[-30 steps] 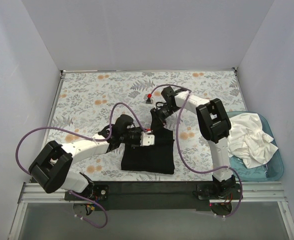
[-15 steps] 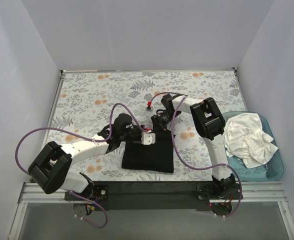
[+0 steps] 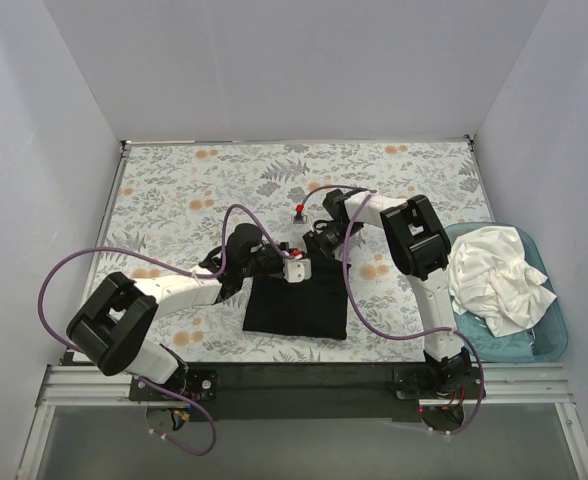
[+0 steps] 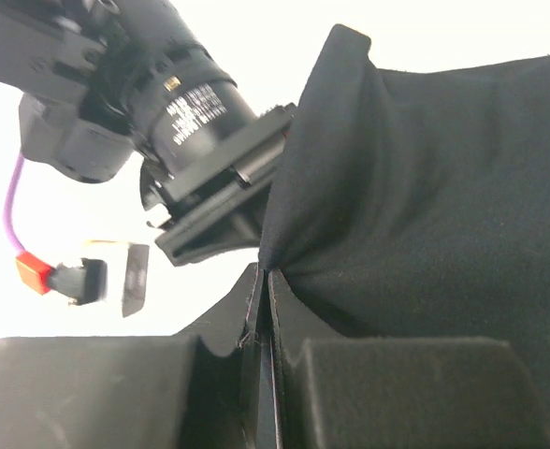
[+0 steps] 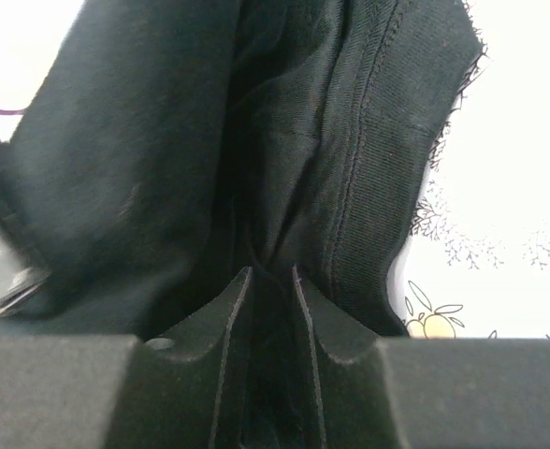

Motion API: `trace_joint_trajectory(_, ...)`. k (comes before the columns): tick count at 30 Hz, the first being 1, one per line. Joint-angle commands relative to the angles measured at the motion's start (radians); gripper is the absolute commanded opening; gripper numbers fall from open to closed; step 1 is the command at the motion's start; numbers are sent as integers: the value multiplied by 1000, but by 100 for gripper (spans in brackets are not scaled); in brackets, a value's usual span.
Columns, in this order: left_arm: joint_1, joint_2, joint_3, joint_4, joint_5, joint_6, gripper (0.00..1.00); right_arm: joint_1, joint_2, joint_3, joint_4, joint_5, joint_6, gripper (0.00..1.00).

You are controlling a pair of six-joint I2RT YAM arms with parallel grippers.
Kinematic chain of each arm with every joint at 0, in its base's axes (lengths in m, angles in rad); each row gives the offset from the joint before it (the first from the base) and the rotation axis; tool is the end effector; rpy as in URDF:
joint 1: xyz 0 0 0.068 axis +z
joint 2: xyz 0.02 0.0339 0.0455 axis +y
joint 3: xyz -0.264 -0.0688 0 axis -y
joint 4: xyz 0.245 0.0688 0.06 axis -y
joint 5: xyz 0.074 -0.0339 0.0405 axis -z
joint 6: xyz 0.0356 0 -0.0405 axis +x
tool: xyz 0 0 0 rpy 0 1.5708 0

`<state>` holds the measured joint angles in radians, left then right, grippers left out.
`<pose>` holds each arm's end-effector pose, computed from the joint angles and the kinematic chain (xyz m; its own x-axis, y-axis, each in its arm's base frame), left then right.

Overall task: Fold and stack the t-shirts
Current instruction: Fold the tshirt

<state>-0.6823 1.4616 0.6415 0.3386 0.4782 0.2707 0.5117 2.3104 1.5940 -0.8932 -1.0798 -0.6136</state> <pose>0.2193 -0.1993 0.1888 -0.1120 0.3969 -0.9110 0.9406 0.3381 0.0316 0.3496 0.2323 0.1022 -0.5966 -0.6464 -0.4757 -0.6661 0.0681 0.7428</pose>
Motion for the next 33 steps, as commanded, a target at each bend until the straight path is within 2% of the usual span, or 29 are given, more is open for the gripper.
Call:
trace_joint_trajectory(1, 7, -29, -17, 114, -9, 27, 0, 1, 1, 35, -46, 26, -21, 30)
trace_joint_trajectory(8, 7, -73, -65, 117, 36, 48, 0, -6, -51, 141, -76, 75, 6, 31)
trace_joint_trajectory(11, 7, -83, -78, 117, 46, 58, 0, -7, -68, 165, -108, 122, -38, 31)
trace_joint_trajectory(18, 7, -75, -82, 149, 60, 73, 0, -10, 23, 184, -181, 204, -132, 30)
trace_joint_trajectory(24, 6, -53, -80, 207, 63, 84, 0, -9, 95, 207, -202, 172, -143, 29)
trace_joint_trajectory(33, 7, 17, -48, 309, 36, 75, 0, -9, 98, 175, -225, 170, -179, 29)
